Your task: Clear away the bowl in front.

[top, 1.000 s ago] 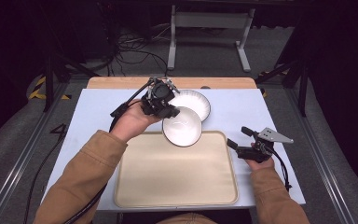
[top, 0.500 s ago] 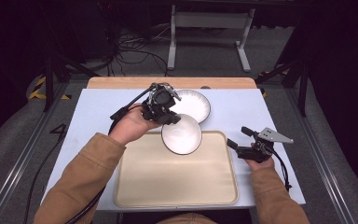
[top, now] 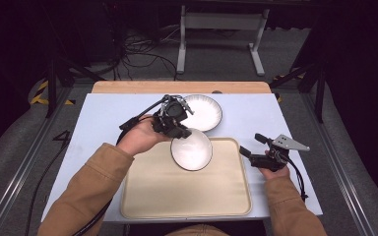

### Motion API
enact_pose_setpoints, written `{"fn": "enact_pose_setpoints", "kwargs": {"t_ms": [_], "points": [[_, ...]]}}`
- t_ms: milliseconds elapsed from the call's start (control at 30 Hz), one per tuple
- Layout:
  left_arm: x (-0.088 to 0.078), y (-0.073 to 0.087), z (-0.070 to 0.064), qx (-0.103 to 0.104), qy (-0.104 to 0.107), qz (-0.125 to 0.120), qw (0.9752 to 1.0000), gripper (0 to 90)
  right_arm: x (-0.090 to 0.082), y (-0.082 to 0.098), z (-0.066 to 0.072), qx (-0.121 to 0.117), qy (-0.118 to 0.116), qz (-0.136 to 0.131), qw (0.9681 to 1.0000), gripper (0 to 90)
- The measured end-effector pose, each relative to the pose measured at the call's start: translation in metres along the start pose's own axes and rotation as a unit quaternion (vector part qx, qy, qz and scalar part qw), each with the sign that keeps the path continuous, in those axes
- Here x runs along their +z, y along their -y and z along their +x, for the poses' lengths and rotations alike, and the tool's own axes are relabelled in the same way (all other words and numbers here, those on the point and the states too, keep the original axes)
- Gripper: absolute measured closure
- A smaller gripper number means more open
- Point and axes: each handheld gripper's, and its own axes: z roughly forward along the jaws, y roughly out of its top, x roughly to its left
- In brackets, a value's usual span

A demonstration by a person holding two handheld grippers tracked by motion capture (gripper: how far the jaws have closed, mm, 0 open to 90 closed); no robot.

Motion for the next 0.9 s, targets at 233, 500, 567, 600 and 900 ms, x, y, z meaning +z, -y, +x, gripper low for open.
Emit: {"fn": "enact_pose_setpoints", "kwargs": {"t_ms": [233, 500, 567, 600, 900], "points": [[0.011, 0.003, -0.002, 0.007, 0.007, 0.016, 0.9998, 81.2, 0.000, 0.000, 0.000, 0.000, 0.000, 0.000, 1.0000, 9.1], [0.024, 0.007, -0.002, 0.008, 0.020, 0.034, 0.9992, 81.2, 0.000, 0.000, 0.000, 0.000, 0.000, 0.000, 1.0000, 9.1], [0.028, 0.008, -0.004, 0.007, 0.022, 0.040, 0.9990, 81.2, 0.000, 0.000, 0.000, 0.000, 0.000, 0.001, 1.0000, 9.2], [0.029, 0.008, -0.003, 0.011, 0.021, 0.041, 0.9989, 81.2, 0.000, 0.000, 0.000, 0.000, 0.000, 0.000, 1.0000, 9.1], [0.041, 0.010, -0.006, 0.010, 0.034, 0.053, 0.9980, 81.1, 0.000, 0.000, 0.000, 0.000, 0.000, 0.001, 1.0000, 9.1]]}}
